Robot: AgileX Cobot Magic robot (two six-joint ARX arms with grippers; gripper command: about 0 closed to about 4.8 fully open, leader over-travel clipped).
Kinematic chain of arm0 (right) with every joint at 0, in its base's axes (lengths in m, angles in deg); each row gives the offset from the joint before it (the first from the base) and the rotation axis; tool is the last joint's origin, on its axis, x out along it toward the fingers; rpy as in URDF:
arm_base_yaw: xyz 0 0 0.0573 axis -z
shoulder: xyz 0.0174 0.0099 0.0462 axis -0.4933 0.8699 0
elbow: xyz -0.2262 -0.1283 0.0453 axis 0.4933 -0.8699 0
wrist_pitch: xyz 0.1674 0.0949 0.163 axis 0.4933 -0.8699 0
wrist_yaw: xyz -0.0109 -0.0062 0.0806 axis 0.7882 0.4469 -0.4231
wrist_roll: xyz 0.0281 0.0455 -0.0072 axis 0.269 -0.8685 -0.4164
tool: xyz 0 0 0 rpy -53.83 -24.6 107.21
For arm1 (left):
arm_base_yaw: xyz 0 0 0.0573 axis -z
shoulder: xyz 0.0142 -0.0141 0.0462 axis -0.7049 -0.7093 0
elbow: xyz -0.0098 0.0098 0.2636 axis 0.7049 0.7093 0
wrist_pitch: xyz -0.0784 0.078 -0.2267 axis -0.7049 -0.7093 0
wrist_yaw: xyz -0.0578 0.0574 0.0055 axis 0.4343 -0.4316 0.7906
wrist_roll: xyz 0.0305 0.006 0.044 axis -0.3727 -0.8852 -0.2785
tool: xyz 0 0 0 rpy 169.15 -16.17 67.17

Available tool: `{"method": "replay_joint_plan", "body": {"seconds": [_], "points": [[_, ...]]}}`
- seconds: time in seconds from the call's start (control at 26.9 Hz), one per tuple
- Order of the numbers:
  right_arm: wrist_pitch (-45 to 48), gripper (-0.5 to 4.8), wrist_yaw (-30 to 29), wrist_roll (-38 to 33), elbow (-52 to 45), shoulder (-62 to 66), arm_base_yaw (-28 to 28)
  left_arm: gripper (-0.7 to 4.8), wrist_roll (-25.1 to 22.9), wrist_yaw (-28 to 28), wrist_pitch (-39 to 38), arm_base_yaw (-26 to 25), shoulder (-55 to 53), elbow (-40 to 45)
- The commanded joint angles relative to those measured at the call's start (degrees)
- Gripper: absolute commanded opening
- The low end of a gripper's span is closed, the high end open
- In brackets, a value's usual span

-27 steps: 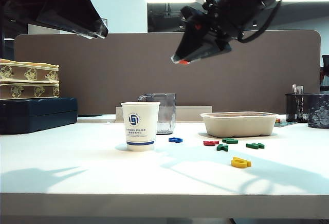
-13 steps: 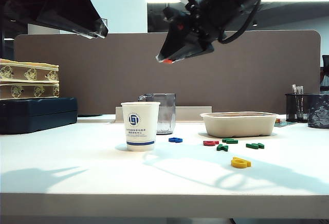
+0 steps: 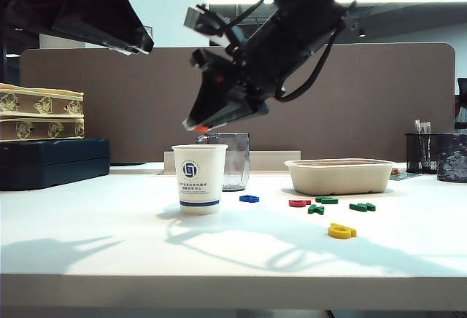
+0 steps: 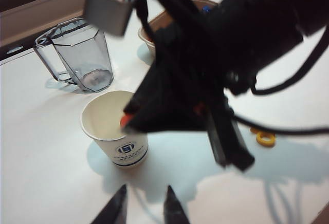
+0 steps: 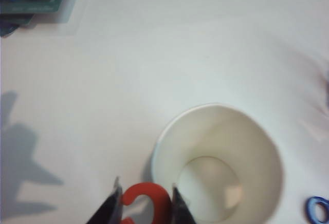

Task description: Pick up the letter "c" and put it in the paper cup.

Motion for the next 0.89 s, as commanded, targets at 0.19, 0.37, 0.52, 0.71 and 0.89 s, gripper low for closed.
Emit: {"method": "replay_joint_plan", "body": {"seconds": [0.19, 0.37, 0.52, 0.71, 0.89], "points": [[1.27, 1.16, 0.52, -0.15, 3.50, 2.97, -0.15, 0.88, -0.04, -0.17, 0.76, 0.07, 0.07, -0.35], [0.24, 1.16, 1.14, -0.07, 6.56, 4.63, -0.13, 0.88, -0.04, -0.17, 0.76, 0.07, 0.07, -0.35], [0.11, 1.16, 1.73, 0.17, 6.75, 5.62, -0.02, 0.88, -0.04, -0.17, 0.74, 0.07, 0.09, -0.35], [0.35, 1.16, 2.73, 0.37, 6.80, 7.96, -0.04, 0.88, -0.04, -0.17, 0.74, 0.07, 0.09, -0.35], [0.85, 1.22, 3.78, 0.37, 6.78, 8.20, -0.02, 0.88, -0.02, -0.17, 0.72, 0.07, 0.09, -0.35]]}}
